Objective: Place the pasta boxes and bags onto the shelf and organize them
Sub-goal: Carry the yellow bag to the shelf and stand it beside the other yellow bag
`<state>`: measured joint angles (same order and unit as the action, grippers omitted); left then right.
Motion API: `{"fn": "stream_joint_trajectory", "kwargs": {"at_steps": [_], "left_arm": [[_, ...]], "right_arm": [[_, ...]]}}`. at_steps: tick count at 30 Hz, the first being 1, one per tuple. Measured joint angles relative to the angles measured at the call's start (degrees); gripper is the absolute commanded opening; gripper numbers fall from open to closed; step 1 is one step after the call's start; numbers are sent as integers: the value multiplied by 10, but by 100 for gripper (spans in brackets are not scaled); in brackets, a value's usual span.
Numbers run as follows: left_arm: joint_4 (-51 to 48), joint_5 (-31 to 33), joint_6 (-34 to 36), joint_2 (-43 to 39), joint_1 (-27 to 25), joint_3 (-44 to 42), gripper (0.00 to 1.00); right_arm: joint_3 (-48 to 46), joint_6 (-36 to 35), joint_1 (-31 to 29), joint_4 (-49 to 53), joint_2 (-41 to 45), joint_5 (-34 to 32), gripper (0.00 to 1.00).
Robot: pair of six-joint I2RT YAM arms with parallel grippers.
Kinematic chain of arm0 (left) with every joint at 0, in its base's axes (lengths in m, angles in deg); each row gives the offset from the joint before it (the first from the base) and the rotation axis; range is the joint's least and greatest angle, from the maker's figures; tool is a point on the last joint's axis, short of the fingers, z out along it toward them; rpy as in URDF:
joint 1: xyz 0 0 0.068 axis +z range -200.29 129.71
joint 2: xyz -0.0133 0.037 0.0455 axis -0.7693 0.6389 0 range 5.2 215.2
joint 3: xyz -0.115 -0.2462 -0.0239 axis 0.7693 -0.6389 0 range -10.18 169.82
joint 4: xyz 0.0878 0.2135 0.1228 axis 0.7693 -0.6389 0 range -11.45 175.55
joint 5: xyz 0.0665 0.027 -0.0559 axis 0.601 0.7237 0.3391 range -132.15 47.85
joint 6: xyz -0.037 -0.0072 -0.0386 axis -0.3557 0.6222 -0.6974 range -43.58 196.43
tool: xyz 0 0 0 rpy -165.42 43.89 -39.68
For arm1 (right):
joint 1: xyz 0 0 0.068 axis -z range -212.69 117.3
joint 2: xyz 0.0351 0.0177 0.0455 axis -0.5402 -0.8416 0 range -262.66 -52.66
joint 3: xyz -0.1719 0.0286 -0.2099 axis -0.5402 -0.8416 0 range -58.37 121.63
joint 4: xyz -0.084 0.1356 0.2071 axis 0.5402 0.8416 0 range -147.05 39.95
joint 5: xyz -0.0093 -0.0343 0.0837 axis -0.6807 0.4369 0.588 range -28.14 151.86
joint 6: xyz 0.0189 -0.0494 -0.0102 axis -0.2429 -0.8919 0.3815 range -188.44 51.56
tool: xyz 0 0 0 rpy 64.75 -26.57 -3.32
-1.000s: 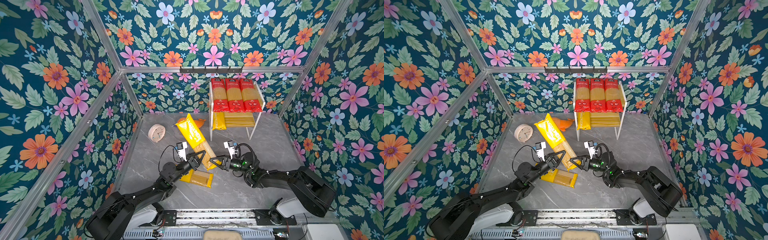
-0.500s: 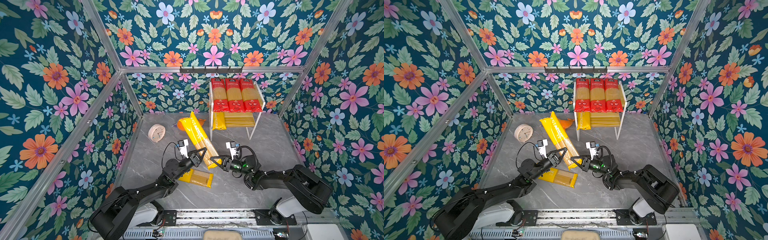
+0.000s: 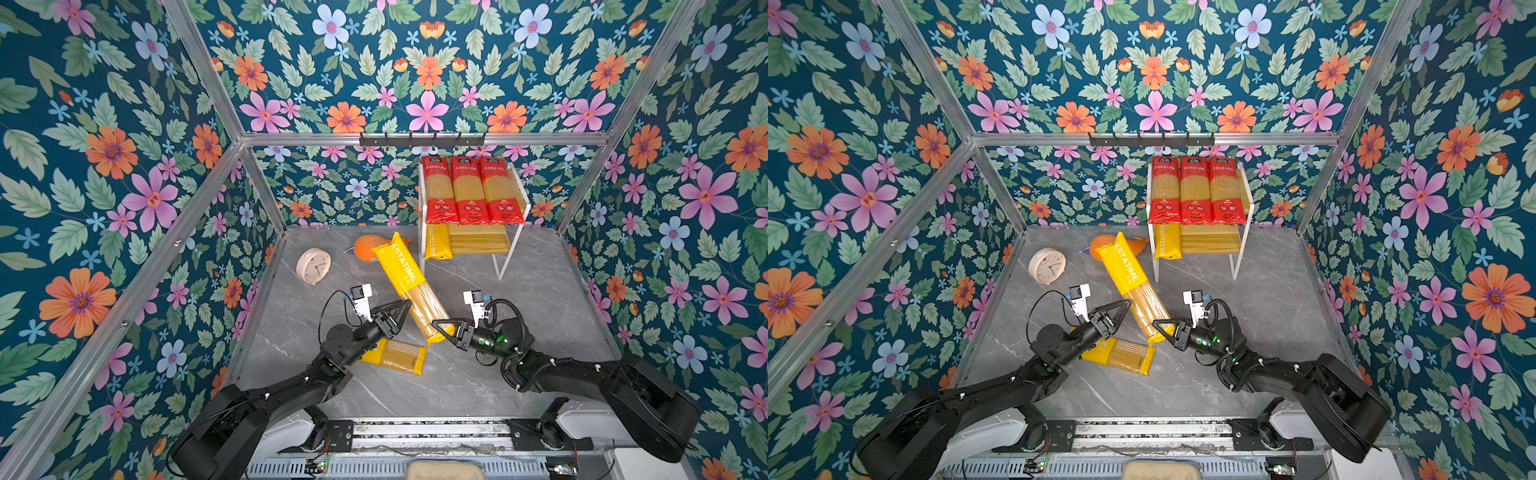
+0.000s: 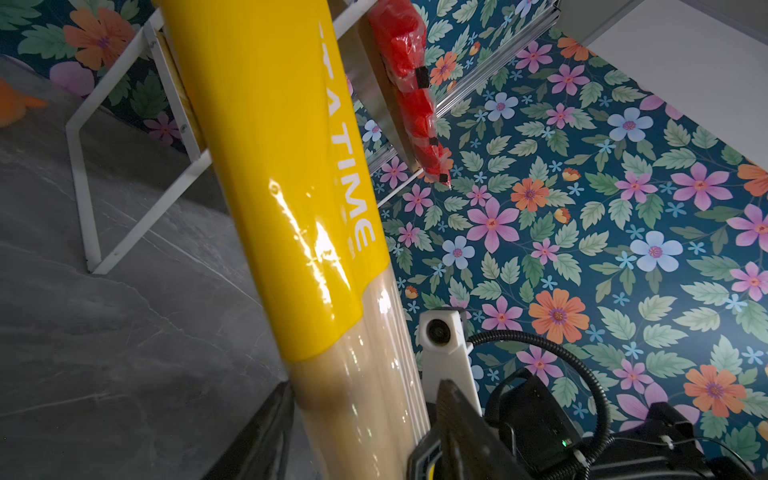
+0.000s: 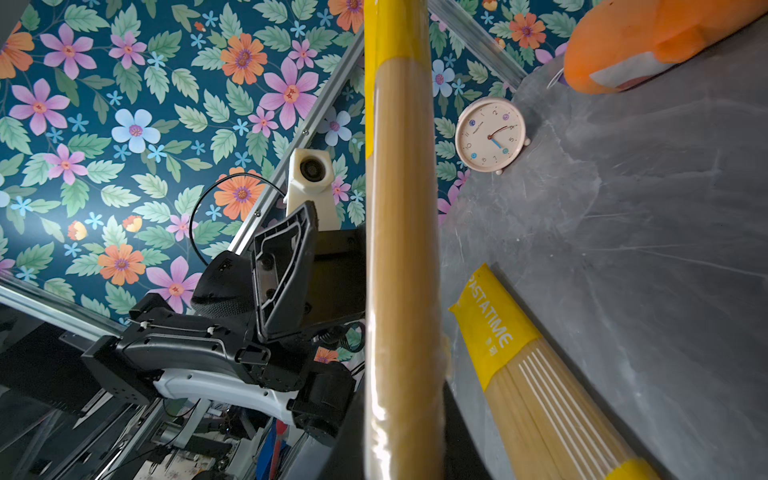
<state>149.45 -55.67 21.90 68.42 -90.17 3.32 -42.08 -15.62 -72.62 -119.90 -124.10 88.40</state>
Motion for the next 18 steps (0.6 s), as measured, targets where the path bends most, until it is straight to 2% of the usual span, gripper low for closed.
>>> {"fn": "stream_joint_trajectory", "kwargs": {"at_steps": [8,12,18], "left_arm": [[1,16,9,-12,12,-22,62],[-5,23,11,-13,12,-34,62],[-9,29,13,-13,12,-42,62]], "right_arm": [[-20,-41,26,246,208,-42,0],[-14,-60,44,339,271,-45,0],[-13,-54,87,443,335,-61,0]]}}
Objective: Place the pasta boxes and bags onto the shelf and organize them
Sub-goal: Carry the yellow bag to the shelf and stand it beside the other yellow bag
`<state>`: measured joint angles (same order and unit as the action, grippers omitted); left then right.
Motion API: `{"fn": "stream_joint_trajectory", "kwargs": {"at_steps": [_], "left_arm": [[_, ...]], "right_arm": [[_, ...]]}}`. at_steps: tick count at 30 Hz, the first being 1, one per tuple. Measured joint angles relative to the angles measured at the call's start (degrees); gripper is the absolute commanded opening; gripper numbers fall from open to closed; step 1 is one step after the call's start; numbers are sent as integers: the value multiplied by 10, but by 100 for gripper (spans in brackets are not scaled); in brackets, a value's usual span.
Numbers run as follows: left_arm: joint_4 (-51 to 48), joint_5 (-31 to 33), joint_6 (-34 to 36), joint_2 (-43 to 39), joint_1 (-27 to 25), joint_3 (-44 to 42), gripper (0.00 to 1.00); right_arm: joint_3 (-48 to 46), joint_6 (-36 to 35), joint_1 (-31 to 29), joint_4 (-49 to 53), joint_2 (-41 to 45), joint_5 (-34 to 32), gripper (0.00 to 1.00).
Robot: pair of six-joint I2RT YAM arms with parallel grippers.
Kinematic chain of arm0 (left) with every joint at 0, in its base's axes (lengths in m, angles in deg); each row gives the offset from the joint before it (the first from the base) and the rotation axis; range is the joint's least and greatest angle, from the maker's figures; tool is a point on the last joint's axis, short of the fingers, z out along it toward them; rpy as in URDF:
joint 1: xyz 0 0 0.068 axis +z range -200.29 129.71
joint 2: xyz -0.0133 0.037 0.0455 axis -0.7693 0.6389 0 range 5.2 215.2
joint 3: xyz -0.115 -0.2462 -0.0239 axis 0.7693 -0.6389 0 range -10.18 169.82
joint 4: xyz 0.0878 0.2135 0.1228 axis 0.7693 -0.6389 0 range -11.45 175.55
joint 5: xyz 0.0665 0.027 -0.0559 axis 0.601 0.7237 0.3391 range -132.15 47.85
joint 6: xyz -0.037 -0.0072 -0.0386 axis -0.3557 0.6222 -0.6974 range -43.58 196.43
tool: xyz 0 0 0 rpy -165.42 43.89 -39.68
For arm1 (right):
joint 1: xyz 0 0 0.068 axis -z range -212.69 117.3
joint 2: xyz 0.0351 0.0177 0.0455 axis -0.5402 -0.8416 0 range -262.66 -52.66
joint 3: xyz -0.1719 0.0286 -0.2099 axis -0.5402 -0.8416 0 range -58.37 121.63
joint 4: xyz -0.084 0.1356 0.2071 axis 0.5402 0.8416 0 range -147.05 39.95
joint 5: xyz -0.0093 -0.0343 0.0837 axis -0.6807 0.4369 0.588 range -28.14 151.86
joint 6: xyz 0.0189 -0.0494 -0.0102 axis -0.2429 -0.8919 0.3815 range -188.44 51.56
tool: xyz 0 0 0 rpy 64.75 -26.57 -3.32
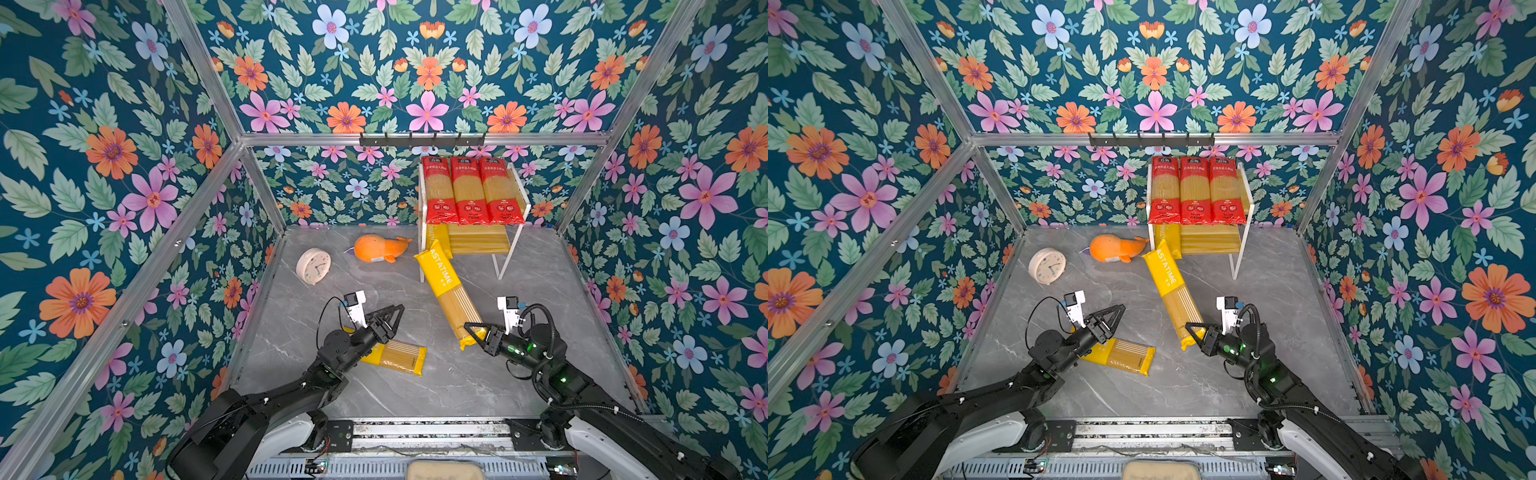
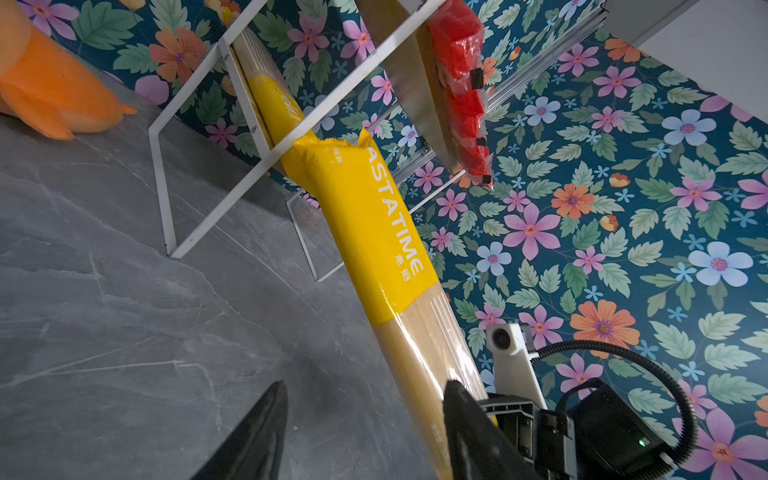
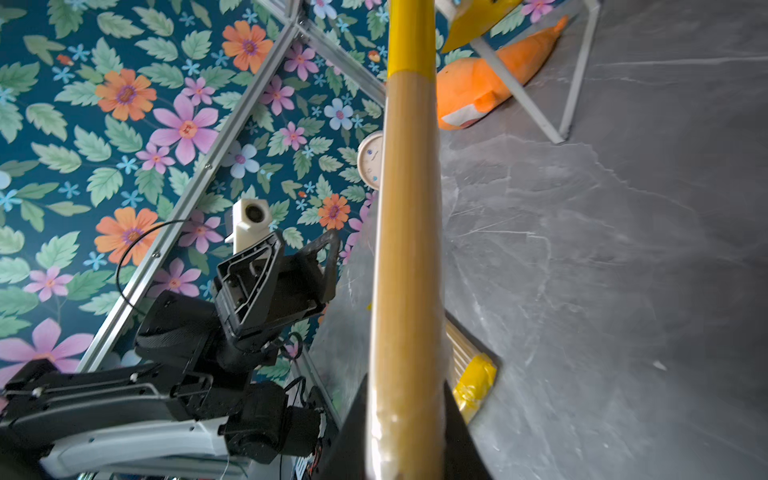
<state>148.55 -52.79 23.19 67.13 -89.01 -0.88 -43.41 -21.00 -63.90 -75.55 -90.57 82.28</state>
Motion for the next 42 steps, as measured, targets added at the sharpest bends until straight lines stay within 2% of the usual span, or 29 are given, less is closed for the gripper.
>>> {"fn": "stream_joint_trajectory", "kwargs": {"at_steps": [6,11,18,23,28,34,37,39,42], "left_arm": [[4,2,3,13,0,-6,62],[31,2,-7,47,0,-14,62],[51,0,-21,65,0,-22,62],[51,2,-23,62,-9,-37,62],[51,14,-23,62,-19,-47,62],[61,15,-23,68,-22,-52,62],[67,15,-23,76,-23,-51,62],[69,15,-23,82,-23,-49,62],[73,15,-23,91,-26,-48,62]], "right_arm": [[26,-1,38,46,18,-11,0],[65,-7,69,43,-20,-18,0],[149,4,127,1,-154,-40,0],[210,37,180,-69,-291,-56,0],[286,53,185,-97,-396,-43,0],[352,77,187,-119,-482,-24,0],[374,90,188,-116,-521,-16,5],[385,102,189,-113,-542,-11,15],[396,116,189,-117,-558,0,39]]}}
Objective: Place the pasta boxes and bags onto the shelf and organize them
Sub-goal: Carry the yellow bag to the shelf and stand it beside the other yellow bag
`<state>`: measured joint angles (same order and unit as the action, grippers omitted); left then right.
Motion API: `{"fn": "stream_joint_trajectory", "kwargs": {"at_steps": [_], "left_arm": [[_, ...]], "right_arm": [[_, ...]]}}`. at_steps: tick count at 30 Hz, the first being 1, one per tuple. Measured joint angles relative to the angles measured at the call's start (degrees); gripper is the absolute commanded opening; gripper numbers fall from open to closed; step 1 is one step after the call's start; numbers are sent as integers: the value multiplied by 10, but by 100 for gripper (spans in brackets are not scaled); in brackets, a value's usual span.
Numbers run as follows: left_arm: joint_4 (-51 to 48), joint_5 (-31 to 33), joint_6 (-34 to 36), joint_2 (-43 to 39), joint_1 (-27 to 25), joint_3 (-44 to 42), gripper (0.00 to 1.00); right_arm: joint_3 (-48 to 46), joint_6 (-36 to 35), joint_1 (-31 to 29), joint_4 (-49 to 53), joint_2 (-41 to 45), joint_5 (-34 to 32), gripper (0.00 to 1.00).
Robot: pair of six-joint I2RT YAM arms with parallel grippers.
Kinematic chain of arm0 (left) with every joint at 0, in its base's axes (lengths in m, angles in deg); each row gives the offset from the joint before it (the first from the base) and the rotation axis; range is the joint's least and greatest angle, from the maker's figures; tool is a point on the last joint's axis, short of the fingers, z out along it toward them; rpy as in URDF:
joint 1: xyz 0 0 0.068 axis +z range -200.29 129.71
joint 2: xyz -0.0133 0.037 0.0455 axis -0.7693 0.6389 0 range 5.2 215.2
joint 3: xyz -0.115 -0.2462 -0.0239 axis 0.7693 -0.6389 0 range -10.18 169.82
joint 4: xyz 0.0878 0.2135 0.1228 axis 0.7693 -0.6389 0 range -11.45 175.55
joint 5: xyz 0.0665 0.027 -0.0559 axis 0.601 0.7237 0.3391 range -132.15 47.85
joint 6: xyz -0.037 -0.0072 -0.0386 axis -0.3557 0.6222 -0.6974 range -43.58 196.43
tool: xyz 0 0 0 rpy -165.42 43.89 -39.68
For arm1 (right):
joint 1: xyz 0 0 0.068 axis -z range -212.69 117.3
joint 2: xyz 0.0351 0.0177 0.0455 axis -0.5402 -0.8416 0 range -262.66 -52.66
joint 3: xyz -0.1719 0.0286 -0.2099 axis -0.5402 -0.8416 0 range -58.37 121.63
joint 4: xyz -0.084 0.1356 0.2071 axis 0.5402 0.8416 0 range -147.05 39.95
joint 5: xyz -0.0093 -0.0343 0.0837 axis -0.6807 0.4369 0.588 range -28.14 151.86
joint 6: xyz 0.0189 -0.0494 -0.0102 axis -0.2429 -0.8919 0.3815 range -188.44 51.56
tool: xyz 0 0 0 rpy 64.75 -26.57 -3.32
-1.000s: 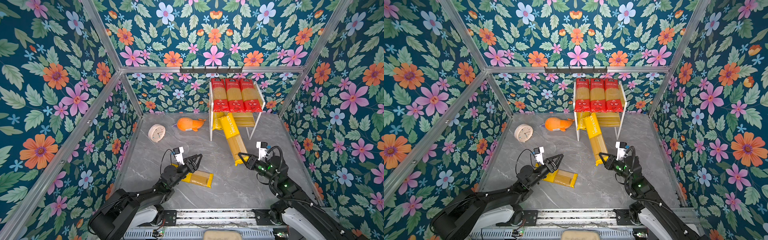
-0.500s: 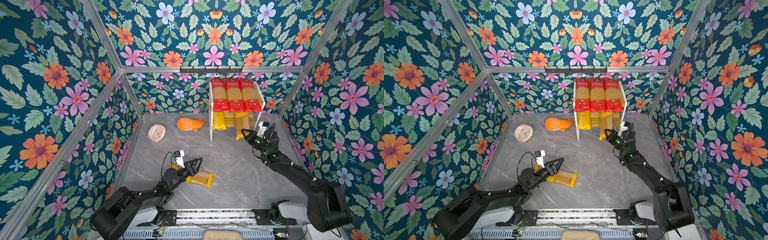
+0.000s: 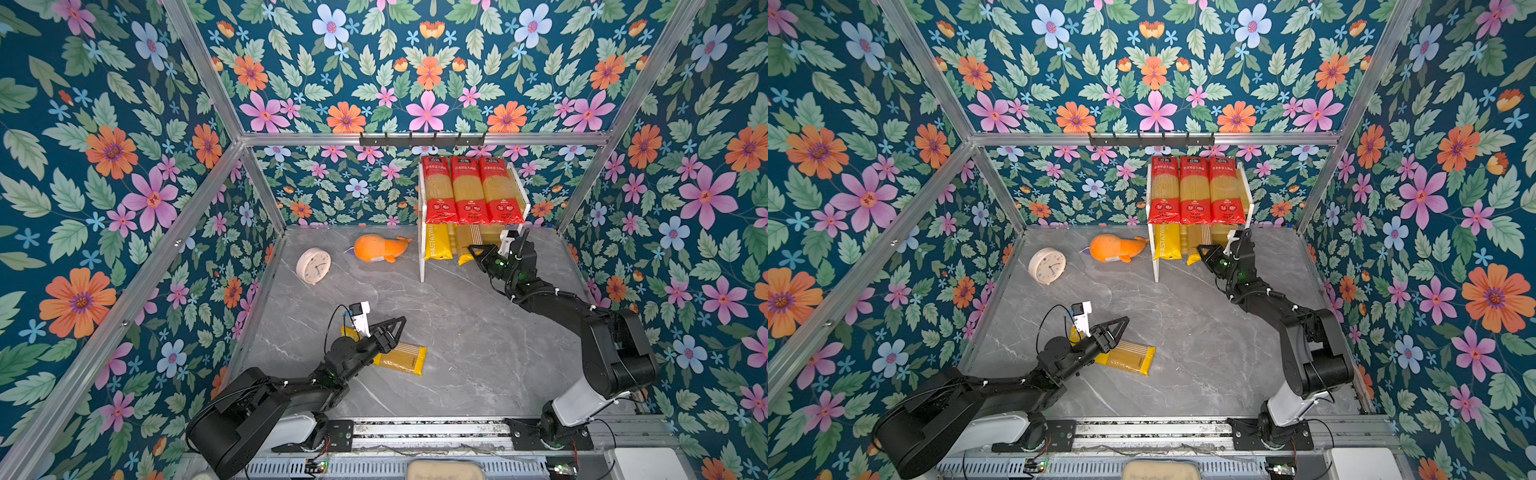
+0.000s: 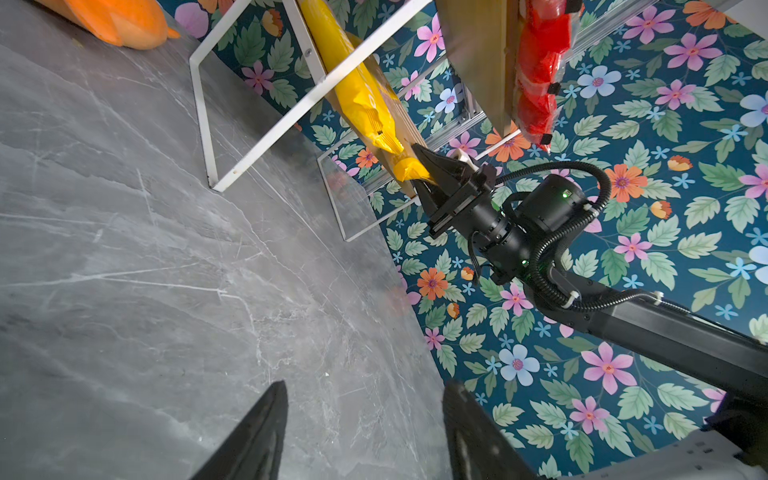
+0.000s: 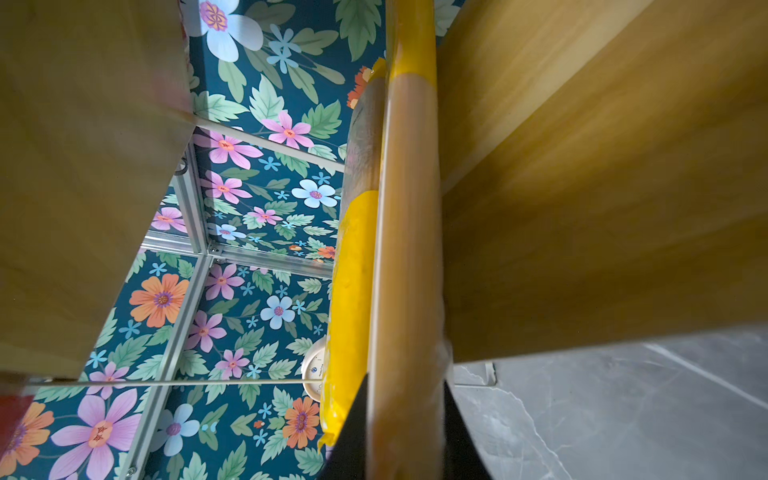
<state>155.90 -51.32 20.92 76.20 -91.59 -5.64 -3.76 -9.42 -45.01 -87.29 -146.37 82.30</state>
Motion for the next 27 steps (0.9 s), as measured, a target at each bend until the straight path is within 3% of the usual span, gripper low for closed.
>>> {"fn": "stream_joint_trajectory", "kwargs": {"at_steps": [5,10,15,21,27], "left_arm": [[4,0,0,5,-3,0,62],[4,0,2,10,-9,3,62],[4,0,4,12,-15,7,62],[4,3,4,15,-23,7,62],[3,6,5,16,-29,10,62]], "right_arm": [[-4,4,0,3,9,13,56],[-44,3,3,9,55,13,56],[-77,3,5,13,80,10,46],[-72,3,5,13,75,24,18],[-16,1,5,13,34,41,11]]}}
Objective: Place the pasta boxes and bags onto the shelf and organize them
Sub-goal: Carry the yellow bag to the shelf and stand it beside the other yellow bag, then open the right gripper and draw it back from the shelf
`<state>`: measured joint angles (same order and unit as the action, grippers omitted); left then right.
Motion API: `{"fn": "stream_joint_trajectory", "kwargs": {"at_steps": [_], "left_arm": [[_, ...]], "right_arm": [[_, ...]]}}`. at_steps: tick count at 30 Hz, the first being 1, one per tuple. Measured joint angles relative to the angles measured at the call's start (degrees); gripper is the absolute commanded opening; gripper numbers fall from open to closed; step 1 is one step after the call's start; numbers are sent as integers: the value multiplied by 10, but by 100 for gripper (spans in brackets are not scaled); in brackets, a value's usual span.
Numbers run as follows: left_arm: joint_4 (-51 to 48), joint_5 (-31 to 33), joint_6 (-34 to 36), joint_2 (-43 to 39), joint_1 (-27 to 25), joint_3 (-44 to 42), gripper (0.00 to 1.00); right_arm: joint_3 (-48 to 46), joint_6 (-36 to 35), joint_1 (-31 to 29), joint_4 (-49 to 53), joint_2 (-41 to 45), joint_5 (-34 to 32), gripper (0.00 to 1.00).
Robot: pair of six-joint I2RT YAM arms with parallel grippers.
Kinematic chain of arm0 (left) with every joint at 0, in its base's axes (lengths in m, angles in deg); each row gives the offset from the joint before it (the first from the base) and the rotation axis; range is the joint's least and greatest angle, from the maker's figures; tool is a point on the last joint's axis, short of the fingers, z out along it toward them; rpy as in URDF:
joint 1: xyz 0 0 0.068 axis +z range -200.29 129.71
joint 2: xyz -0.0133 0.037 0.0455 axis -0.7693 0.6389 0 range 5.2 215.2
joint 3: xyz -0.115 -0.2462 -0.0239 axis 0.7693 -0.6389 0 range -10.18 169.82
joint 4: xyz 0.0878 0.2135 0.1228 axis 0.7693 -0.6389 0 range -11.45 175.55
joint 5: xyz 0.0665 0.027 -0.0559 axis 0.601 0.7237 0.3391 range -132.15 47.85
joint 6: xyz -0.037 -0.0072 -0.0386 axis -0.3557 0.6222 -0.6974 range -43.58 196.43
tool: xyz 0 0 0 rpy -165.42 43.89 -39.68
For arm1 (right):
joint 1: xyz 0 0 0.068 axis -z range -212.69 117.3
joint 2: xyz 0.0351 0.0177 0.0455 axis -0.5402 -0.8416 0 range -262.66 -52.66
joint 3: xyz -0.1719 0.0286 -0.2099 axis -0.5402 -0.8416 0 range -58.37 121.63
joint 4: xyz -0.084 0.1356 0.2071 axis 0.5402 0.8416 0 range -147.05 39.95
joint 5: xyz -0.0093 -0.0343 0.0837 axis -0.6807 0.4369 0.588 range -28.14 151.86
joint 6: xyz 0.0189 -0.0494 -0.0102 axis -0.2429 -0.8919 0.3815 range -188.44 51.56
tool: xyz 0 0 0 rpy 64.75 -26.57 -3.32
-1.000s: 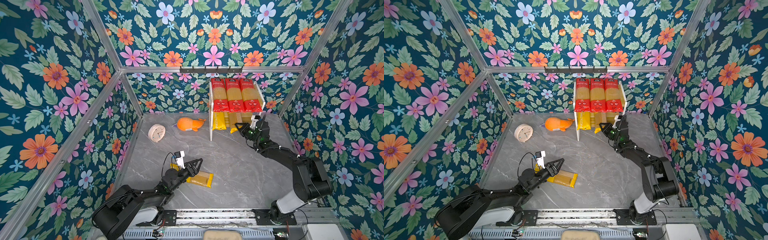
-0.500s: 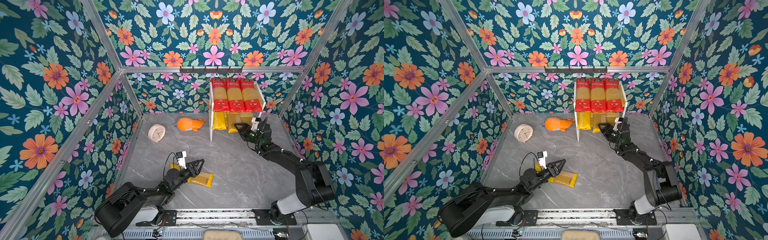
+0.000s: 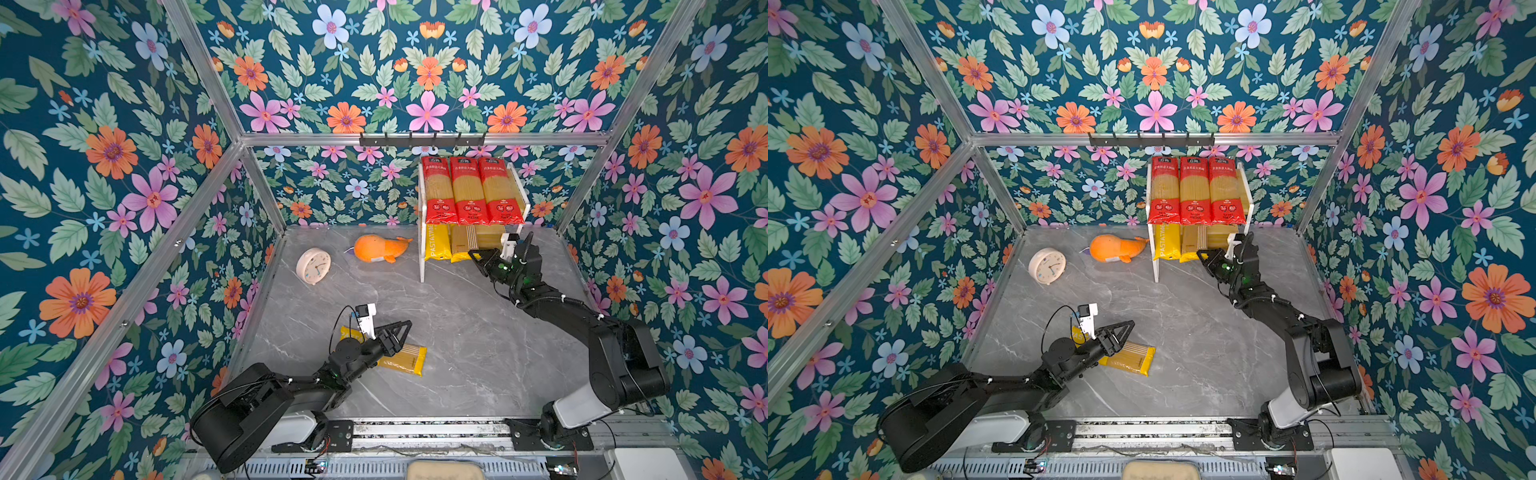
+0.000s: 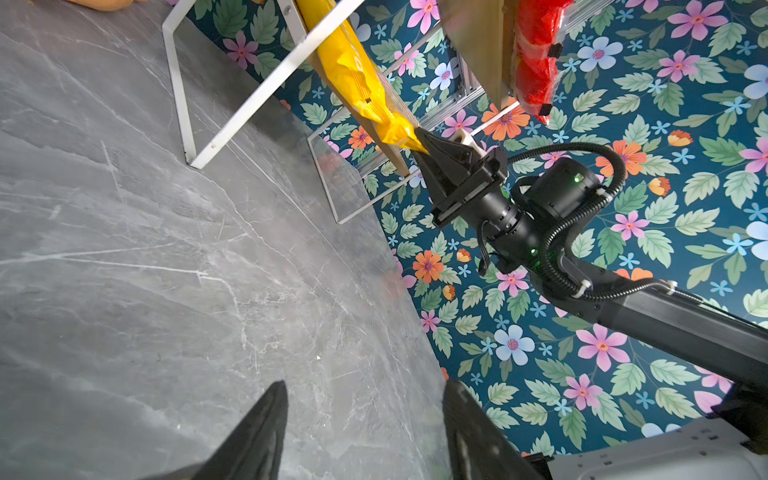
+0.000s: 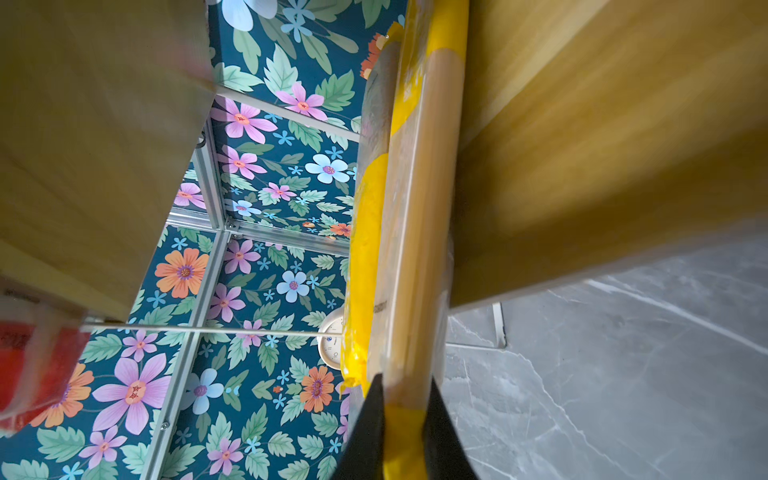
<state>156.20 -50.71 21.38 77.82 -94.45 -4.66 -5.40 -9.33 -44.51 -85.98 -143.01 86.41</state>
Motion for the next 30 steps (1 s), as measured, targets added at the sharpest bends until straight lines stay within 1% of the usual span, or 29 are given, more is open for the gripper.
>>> {"fn": "stream_joint_trajectory", "kwargs": {"at_steps": [4,8,13,15,17,19,24,27,30], "left_arm": [[0,2,2,0,0,2,62],[-5,7,3,-4,0,2,62],[-16,10,10,-9,-1,2,62],[-16,11,12,-9,-1,3,62],[-17,11,13,-6,-1,6,62],[-17,11,13,-3,-1,9,62],[-17,11,12,-2,-1,9,62],[-20,12,12,-12,-2,2,62],[-34,16,14,-27,-2,1,62]], "right_arm": [[32,-2,1,-1,-33,10,7],[32,-2,2,-7,-42,25,4],[22,-4,12,-7,-38,53,3],[19,-4,19,-1,-32,64,5],[21,-4,23,8,-29,71,10],[27,-6,24,18,-30,78,21],[28,-12,24,20,-29,98,42],[10,-13,23,24,-9,99,52],[-13,-23,23,33,21,99,58]]}}
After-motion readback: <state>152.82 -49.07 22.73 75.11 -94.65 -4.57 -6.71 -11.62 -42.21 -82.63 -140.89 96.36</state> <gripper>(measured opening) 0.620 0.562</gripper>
